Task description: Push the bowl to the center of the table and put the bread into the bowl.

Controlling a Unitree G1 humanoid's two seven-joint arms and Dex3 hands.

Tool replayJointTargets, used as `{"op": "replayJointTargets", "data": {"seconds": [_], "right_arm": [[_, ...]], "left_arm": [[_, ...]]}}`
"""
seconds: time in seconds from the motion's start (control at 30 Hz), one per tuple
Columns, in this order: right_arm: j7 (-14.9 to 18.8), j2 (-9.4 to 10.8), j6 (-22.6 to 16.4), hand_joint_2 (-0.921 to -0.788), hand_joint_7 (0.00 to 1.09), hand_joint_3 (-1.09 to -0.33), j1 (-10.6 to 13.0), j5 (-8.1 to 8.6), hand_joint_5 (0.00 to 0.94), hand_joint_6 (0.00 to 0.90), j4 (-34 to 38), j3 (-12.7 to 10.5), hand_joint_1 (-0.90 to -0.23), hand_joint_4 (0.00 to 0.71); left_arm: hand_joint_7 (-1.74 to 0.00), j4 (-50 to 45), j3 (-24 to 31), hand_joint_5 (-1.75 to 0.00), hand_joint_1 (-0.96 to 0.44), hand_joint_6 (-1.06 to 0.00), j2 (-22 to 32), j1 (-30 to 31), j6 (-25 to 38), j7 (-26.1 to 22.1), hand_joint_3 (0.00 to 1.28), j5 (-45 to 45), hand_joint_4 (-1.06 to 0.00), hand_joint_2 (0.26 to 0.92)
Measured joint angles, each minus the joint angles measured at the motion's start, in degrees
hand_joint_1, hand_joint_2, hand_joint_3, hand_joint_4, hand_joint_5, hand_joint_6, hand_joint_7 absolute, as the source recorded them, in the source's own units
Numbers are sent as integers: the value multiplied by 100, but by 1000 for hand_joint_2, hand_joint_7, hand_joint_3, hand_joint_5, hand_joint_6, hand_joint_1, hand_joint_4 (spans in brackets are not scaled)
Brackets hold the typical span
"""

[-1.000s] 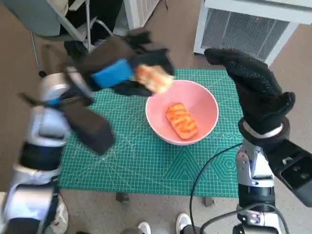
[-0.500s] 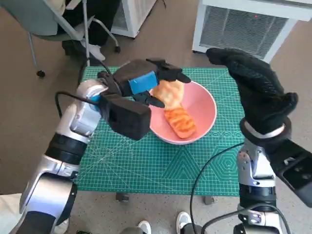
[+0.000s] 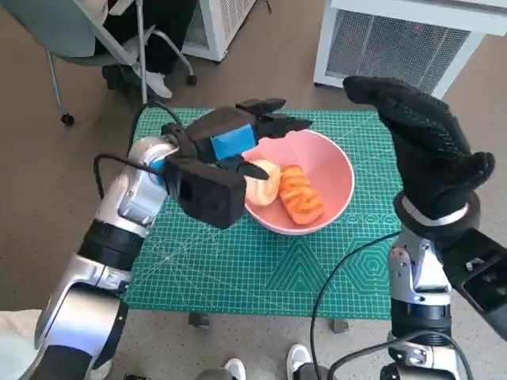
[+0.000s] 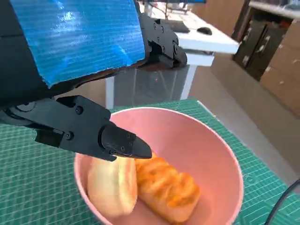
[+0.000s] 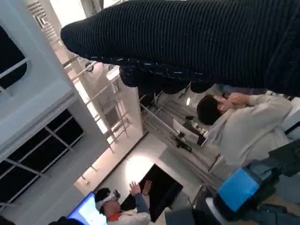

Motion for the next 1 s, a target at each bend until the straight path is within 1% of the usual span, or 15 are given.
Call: {"op": "replayJointTargets", "data": {"seconds": [0.13, 0.23, 0.37, 0.4, 0.5, 0.63, 0.67, 0.73, 0.83, 1.0], "right_arm": [[-56, -3, -14, -921, 705, -739, -7, -80, 477, -1, 49, -35, -565, -1], [-91, -3, -16, -921, 703, -727, -28, -106, 479, -1, 87, -56, -567, -1], [-143, -5, -30, -921, 716, -711, -92, -132, 484, -1, 192, -105, -564, -1], [-157, -5, -34, -921, 717, -706, -111, -134, 485, -1, 225, -118, -562, 1], [-214, -5, -50, -921, 719, -703, -197, -148, 485, -1, 332, -142, -562, 5], [-305, -4, -94, -921, 719, -717, -327, -186, 412, -1, 439, -152, -568, 52], [-334, -4, -101, -921, 719, -723, -368, -219, 379, -1, 475, -154, -569, 71], [-387, -5, -113, -921, 718, -727, -434, -288, 350, -1, 535, -156, -569, 90], [-451, 0, -115, -921, 717, -731, -527, -352, 328, -1, 598, -155, -566, 108], [-525, 17, -60, -921, 714, -731, -644, -348, 301, -1, 660, -139, -553, 132]], "left_arm": [[-1, -206, 234, 1, -540, -117, -21, 130, -105, 110, 96, -268, 1, 921], [-1, -435, 464, 1, -580, -98, -58, 257, -173, 238, 141, -540, 1, 921], [-10, -882, 817, 1, -607, -109, -172, 500, -204, 486, 228, -957, 1, 921], [-18, -985, 894, 1, -614, -122, -217, 560, -211, 556, 265, -1051, 1, 921], [-33, -1289, 1180, -8, -623, -148, -421, 780, -321, 845, 316, -1386, -17, 921], [-58, -1543, 1465, -26, -635, -189, -755, 1055, -562, 1142, 360, -1891, -56, 921], [-65, -1617, 1518, -32, -631, -201, -852, 1139, -629, 1207, 365, -2021, -69, 921], [-74, -1738, 1588, -39, -625, -216, -1026, 1280, -751, 1308, 370, -2205, -88, 921], [-86, -1814, 1632, -48, -614, -235, -1246, 1433, -940, 1416, 371, -2341, -113, 921], [-98, -1917, 1662, -50, -621, -253, -1405, 1623, -1086, 1489, 370, -2429, -133, 921]]}}
